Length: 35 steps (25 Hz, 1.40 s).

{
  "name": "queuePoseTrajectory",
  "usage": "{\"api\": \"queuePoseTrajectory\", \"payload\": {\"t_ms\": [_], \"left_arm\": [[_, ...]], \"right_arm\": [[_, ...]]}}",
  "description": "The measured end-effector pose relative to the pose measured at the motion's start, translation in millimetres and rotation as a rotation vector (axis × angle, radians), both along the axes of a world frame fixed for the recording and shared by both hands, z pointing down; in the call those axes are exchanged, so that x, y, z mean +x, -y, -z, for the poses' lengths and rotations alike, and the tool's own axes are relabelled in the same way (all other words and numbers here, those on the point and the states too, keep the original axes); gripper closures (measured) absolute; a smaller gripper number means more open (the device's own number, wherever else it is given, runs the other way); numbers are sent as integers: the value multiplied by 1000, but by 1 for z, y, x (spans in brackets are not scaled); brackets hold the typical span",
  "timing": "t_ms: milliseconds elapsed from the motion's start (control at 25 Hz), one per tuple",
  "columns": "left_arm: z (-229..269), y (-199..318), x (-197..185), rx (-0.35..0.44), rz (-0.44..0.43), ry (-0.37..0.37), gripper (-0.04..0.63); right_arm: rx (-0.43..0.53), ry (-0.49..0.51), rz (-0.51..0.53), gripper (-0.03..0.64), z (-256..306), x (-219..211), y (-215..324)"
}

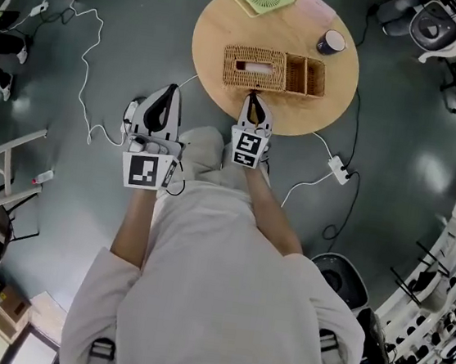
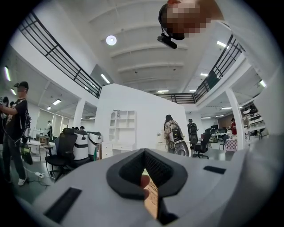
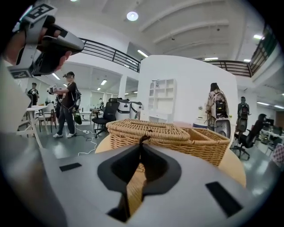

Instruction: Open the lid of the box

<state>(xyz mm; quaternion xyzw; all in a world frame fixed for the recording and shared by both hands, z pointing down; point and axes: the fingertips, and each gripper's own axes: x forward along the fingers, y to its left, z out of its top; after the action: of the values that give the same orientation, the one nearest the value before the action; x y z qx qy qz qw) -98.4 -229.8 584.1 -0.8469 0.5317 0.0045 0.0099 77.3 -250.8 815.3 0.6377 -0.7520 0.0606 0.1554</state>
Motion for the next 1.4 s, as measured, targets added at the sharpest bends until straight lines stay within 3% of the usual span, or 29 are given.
{"api": "queuePoseTrajectory", "payload": {"t_ms": [360, 680, 960, 1160, 1240, 1400], "left_arm": [[60, -1, -19, -67, 30, -4, 601], [116, 19, -32, -42, 34, 6, 601], [133, 30, -33, -19, 31, 27, 601], [138, 24, -25, -12, 17, 47, 601], [141, 22, -23, -2, 8, 48, 601], [143, 18, -17, 3, -9, 37, 601]], "right_arm": [[-30, 46, -26, 603, 79, 15, 5], [36, 20, -16, 603, 147, 14, 86], [32, -30, 1, 603, 143, 5, 187], [14, -22, 30, 600, 136, 7, 211], [46, 24, 45, 517, 149, 6, 213], [120, 85, 55, 506, 188, 6, 195]]}}
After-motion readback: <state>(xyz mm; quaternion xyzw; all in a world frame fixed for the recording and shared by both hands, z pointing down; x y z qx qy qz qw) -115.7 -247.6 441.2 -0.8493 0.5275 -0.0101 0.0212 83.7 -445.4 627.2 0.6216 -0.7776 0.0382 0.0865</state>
